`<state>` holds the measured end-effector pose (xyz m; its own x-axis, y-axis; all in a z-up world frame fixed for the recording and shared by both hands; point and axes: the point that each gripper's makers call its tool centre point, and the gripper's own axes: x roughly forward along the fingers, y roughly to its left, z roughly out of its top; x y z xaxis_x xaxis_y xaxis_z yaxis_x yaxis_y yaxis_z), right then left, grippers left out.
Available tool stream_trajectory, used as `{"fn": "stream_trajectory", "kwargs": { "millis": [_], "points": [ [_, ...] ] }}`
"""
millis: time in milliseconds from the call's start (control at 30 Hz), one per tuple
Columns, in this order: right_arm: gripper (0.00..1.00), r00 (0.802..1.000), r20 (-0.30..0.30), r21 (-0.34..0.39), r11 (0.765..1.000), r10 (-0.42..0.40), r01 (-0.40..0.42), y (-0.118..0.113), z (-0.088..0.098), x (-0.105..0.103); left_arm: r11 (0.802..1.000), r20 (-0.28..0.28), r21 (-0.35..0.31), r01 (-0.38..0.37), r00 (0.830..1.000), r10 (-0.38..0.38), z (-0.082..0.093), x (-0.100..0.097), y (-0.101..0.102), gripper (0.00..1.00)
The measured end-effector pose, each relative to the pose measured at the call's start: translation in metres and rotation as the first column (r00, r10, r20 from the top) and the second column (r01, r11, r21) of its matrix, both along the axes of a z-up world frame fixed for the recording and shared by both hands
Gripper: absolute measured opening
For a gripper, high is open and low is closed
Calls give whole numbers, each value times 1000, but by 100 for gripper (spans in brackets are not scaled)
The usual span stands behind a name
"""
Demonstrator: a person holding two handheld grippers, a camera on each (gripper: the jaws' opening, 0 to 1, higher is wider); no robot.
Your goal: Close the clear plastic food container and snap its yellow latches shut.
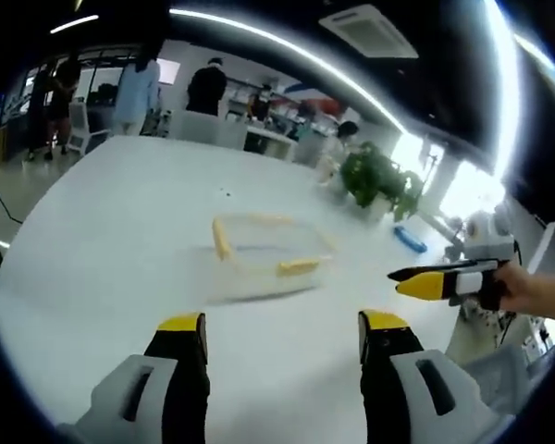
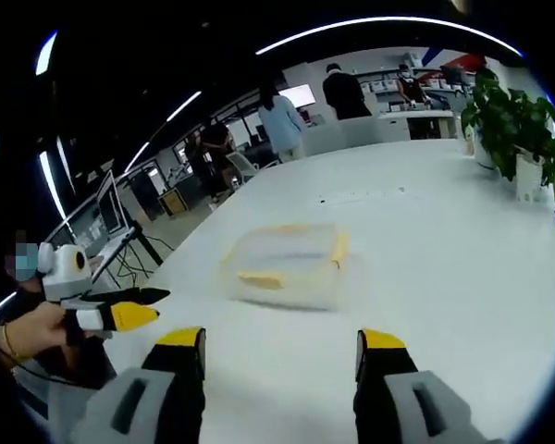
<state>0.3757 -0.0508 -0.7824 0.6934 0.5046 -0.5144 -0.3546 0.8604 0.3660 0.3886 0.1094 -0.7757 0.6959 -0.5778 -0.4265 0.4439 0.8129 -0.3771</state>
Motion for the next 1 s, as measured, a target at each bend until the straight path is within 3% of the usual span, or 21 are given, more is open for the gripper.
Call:
{"fn": "stream_trajectory", "kwargs": {
  "millis": [333, 1000],
  "points": [
    [65, 1000, 1, 28, 999, -23, 23, -2, 4, -15, 999, 40, 36, -2, 999, 1, 6, -6, 14, 65],
    [64, 999, 0, 17, 999, -51, 50, -7, 5, -20, 1000, 16, 27, -6, 1000, 5, -1, -9, 20, 64]
  ]
}}
